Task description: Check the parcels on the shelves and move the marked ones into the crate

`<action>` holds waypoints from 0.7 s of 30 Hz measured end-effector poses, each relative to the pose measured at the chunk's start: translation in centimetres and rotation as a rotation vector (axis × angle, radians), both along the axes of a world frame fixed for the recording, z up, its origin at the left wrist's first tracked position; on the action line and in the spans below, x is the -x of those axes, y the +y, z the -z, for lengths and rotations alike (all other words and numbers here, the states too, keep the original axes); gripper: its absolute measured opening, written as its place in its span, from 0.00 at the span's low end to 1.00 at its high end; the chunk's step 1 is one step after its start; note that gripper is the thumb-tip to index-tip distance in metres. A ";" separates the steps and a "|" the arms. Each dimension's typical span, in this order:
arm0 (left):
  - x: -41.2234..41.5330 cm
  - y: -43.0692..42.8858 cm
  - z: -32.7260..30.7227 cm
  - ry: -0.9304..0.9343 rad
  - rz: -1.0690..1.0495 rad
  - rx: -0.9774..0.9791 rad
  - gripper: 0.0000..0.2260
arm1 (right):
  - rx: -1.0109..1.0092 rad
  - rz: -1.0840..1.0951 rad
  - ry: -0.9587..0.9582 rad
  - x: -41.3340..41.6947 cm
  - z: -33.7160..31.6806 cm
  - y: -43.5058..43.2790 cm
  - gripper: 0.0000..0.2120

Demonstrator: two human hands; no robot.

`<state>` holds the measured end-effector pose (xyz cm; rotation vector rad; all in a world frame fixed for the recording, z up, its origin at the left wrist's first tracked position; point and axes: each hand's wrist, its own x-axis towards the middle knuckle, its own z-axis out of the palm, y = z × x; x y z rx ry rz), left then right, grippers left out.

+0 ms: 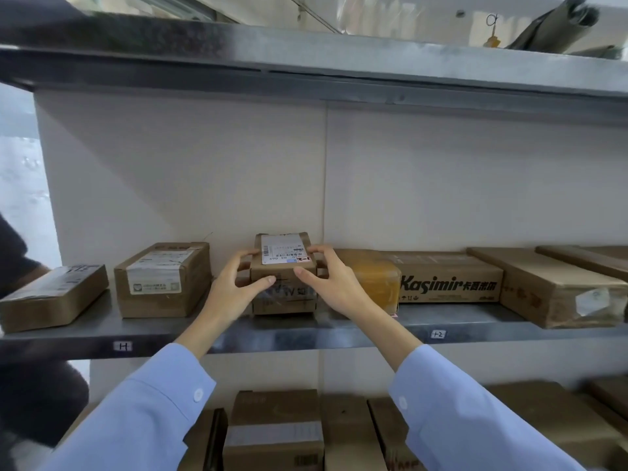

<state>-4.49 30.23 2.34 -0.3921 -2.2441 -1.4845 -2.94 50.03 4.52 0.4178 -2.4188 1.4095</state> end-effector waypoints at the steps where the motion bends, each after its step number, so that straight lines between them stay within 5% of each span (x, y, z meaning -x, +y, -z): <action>1: 0.0 -0.1 0.1 -0.010 -0.001 -0.001 0.26 | -0.004 0.002 -0.007 0.0 0.1 -0.1 0.23; 14: -0.2 -0.7 -0.5 0.092 -0.044 0.057 0.27 | -0.076 0.042 0.109 -1.4 -0.7 0.0 0.20; 21: -1.4 2.7 -3.7 0.375 -0.274 0.604 0.32 | -0.365 0.130 0.302 -2.6 -2.9 3.8 0.26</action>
